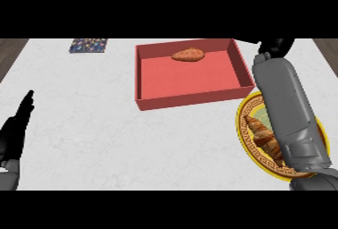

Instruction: Pick the sweet potato from the plate and place it in the cardboard box

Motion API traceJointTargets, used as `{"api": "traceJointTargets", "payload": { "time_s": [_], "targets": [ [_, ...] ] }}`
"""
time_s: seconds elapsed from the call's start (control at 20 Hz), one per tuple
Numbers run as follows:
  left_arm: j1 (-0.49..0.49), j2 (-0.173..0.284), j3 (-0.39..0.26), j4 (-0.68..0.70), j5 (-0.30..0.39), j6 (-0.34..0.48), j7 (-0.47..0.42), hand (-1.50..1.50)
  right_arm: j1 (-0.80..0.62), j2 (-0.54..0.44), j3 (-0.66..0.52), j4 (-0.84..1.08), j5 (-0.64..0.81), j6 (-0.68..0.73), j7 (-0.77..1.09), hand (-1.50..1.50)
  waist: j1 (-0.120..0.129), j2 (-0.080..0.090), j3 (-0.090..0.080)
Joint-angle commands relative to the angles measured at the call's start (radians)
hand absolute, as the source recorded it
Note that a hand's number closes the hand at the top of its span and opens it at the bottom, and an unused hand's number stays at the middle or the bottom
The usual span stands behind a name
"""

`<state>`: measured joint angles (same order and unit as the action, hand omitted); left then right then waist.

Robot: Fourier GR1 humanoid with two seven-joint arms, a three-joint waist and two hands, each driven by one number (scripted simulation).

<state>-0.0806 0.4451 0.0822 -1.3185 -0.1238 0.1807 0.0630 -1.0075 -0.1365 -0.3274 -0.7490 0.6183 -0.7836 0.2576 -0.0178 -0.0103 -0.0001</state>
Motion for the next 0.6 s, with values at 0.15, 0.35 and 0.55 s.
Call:
{"api": "traceJointTargets", "payload": {
  "time_s": [0.15,0.35,0.55],
  "targets": [
    [0.021,0.014,0.035,0.000,0.010,-0.013,0.000,0.00,0.267,-0.106,0.050,-0.381,-0.014,0.192,0.116,-1.50,-0.033,-0.009,-0.001],
    [0.085,0.018,0.040,-0.060,0.006,-0.009,-0.013,0.00,0.481,-0.131,0.061,-0.656,-0.056,0.289,0.167,-1.50,-0.031,-0.013,0.000],
    [0.025,0.007,0.035,-0.028,-0.009,-0.002,0.027,0.00,0.702,-0.112,0.129,-0.921,-0.059,0.405,0.252,-1.50,-0.033,-0.006,-0.001]
  ]
}}
